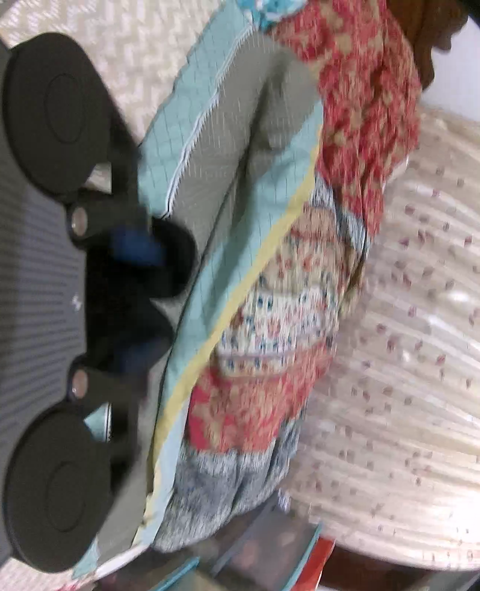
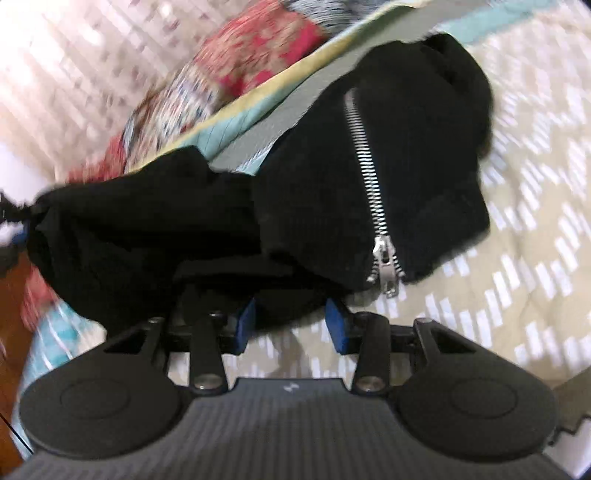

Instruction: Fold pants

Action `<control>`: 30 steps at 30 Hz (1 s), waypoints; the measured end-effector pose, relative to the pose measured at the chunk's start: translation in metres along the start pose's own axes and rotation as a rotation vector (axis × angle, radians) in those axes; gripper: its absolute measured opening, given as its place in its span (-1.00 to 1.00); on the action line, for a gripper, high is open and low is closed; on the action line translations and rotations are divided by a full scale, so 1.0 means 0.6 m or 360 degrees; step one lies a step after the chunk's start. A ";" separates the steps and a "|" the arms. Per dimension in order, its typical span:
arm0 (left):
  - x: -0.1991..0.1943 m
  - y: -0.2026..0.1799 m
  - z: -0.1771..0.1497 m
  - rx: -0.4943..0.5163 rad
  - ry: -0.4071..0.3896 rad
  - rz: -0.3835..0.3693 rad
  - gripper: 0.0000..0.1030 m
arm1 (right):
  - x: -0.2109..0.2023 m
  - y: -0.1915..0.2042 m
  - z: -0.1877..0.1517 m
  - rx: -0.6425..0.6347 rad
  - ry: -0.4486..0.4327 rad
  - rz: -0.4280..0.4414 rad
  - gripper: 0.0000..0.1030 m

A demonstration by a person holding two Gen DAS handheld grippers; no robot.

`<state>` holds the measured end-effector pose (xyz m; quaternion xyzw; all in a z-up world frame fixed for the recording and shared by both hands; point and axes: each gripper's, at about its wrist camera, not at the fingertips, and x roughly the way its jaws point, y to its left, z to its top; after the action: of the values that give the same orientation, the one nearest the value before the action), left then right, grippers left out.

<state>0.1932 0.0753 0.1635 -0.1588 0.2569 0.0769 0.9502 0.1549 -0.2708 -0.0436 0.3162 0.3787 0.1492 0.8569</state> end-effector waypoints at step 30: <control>-0.030 0.095 -0.347 -0.0856 0.1005 -0.0799 -0.06 | -0.215 0.105 -0.106 0.0214 0.0402 0.0749 -0.86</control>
<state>0.0679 0.0564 -0.0124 -0.4716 0.4575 -0.1429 0.7402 0.0203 -0.2599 0.0370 0.4305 0.4076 0.3571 0.7218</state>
